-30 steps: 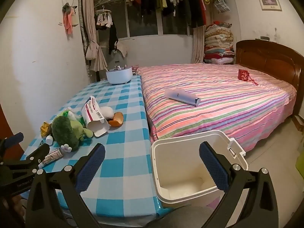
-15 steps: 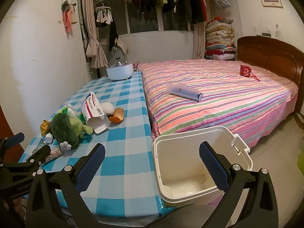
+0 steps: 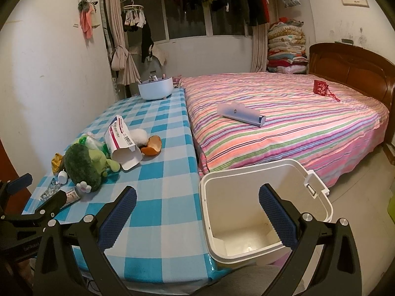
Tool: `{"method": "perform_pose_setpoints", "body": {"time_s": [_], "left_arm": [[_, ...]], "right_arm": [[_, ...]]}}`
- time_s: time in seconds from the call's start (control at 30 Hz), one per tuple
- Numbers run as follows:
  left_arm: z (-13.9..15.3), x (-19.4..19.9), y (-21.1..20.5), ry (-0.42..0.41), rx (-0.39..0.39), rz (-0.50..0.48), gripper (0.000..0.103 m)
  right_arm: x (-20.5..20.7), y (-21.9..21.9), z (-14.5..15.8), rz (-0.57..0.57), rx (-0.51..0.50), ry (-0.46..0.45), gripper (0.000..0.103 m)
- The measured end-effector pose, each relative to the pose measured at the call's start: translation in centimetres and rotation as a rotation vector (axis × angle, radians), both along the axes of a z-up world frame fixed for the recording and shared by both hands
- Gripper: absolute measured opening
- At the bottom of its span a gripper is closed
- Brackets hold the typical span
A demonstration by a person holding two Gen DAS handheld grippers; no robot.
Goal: Collect trash
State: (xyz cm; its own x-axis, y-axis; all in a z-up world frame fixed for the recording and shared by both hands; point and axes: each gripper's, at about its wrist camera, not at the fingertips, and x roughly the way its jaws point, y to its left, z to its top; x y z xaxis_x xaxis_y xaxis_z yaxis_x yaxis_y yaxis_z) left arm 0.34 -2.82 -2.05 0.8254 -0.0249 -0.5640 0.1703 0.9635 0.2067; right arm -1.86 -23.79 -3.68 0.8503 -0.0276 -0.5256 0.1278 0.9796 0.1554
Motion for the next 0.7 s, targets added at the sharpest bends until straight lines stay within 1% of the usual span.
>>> {"method": "perform_pose_setpoints", "body": {"time_s": [0.43,0.7], "left_arm": [[-0.1,-0.2,0.0,-0.001,0.008,0.002,0.096],[0.5,-1.4,0.4,-0.018,0.004,0.024,0.096]], "right_arm": [[0.1,0.3,-0.2,0.009,0.007,-0.001,0.097],[-0.8,0.4,0.3,0.023,0.008,-0.022,0.097]]}}
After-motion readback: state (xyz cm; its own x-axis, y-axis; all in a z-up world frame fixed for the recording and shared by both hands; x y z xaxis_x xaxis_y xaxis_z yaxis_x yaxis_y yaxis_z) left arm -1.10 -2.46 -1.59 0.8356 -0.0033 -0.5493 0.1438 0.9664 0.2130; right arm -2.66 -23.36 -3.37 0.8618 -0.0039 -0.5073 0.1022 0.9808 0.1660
